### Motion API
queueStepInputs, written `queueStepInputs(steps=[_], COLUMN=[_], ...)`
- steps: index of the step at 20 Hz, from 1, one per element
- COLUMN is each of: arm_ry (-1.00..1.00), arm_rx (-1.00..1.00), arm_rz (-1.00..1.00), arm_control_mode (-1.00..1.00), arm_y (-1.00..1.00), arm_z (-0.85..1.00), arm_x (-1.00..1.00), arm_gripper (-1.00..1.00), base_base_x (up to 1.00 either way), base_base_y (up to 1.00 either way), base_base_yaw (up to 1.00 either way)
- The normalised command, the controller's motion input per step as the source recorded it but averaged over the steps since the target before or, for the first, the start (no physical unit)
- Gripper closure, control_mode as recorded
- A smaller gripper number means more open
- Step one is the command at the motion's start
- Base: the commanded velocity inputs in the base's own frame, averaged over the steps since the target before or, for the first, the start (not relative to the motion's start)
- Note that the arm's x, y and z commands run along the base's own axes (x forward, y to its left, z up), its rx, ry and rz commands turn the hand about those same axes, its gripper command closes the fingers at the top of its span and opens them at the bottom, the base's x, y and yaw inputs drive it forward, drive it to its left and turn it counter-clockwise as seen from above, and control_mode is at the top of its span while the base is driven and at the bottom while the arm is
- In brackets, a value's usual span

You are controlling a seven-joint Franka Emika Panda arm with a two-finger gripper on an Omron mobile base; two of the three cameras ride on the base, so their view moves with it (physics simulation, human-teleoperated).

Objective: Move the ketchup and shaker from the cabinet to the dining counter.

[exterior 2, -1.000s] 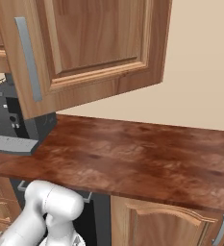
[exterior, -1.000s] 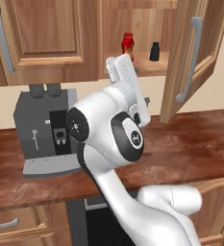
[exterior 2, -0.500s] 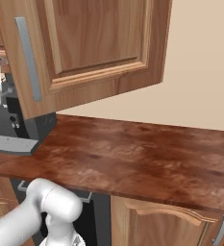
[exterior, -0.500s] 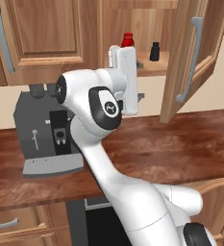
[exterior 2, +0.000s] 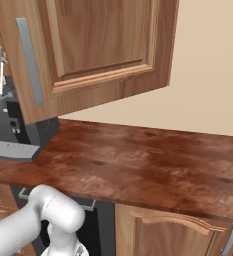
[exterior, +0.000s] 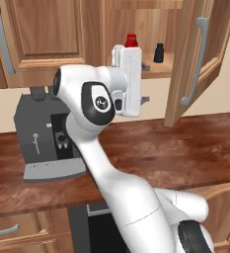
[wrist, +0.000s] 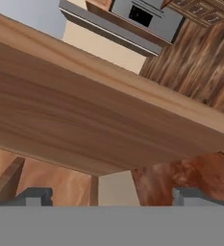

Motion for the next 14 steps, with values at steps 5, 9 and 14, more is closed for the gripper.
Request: queueStepInputs(steps=[5, 9, 14], arm_ry=[-0.17, -0.2, -0.22], arm_rx=[0.0, 0.0, 0.03], arm_rz=[-0.08, -0.02, 0.0], arm_control_mode=[-1.0, -1.0, -1.0], arm_y=[-0.03, -0.12, -0.12], arm_z=[-0.4, -0.26, -0.16], arm_x=[0.44, 0.28, 0.1], arm_gripper=[-1.0, -1.0, -1.0], base_base_x=[0.0, 0.0, 0.0], base_base_y=[0.0, 0.0, 0.0], base_base_yaw=[0.0, 0.0, 0.0])
